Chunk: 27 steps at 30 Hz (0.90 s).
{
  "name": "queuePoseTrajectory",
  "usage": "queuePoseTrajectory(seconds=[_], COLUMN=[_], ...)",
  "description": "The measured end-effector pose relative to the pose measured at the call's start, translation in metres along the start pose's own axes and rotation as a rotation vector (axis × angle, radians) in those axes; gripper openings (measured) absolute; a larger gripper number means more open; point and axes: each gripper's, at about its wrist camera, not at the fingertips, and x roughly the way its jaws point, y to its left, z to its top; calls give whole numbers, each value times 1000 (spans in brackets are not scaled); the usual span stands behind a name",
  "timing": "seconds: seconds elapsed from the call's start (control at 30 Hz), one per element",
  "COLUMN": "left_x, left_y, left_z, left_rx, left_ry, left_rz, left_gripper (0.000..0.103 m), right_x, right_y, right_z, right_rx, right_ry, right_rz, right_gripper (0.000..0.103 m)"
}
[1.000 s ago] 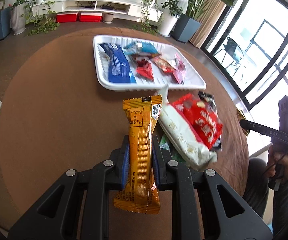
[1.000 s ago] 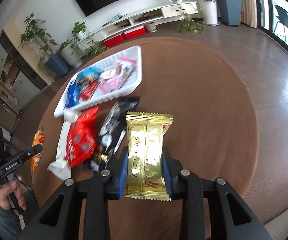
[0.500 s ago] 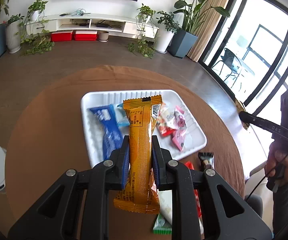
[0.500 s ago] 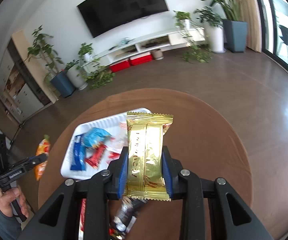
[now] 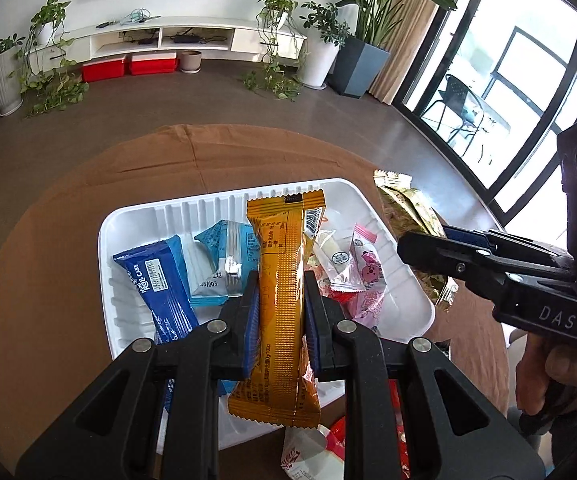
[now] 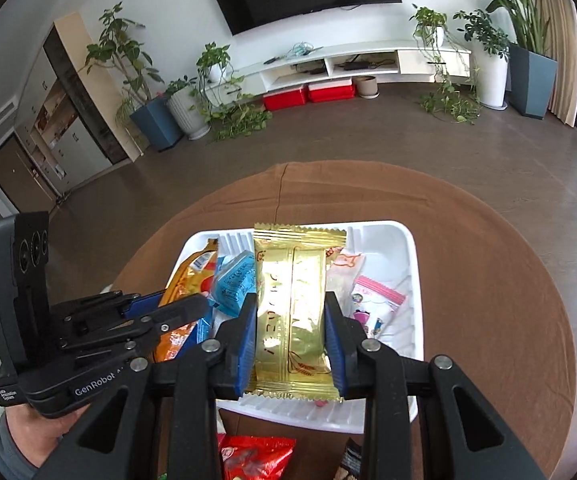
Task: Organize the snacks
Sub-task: 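Carry the orange bar packet into the tray with the left tool while the right tool carries the gold packet, then open both tools in the tray and withdraw them toward the remaining snacks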
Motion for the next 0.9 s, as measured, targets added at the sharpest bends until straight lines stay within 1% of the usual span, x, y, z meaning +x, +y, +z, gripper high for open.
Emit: queuePoseTrajectory(seconds=[0.07, 0.23, 0.43, 0.67, 0.73, 0.8, 0.83, 0.9], left_x=[10, 30, 56, 65, 59, 56, 53, 53], left_y=[6, 9, 11, 10, 11, 10, 10, 10], left_z=[-4, -8, -7, -9, -8, -12, -17, -18], left_rx=[-12, -2, -5, -7, -5, 0, 3, 2], left_ry=[11, 21, 38, 31, 33, 32, 32, 30], left_rz=[-1, 12, 22, 27, 31, 32, 28, 41], left_gripper=[18, 18, 18, 19, 20, 26, 29, 41], right_x=[11, 39, 63, 75, 76, 78, 78, 79], right_y=[3, 11, 9, 2, 3, 4, 4, 5], right_z=[2, 4, 0, -7, -8, -8, -8, -8], right_rx=[-17, -55, -66, -68, -71, -69, -69, -68], right_ry=[18, 53, 95, 124, 122, 127, 129, 128], right_rz=[-14, -50, -84, -101, -101, -103, -102, -107], right_gripper=[33, 33, 34, 34, 34, 35, 37, 39])
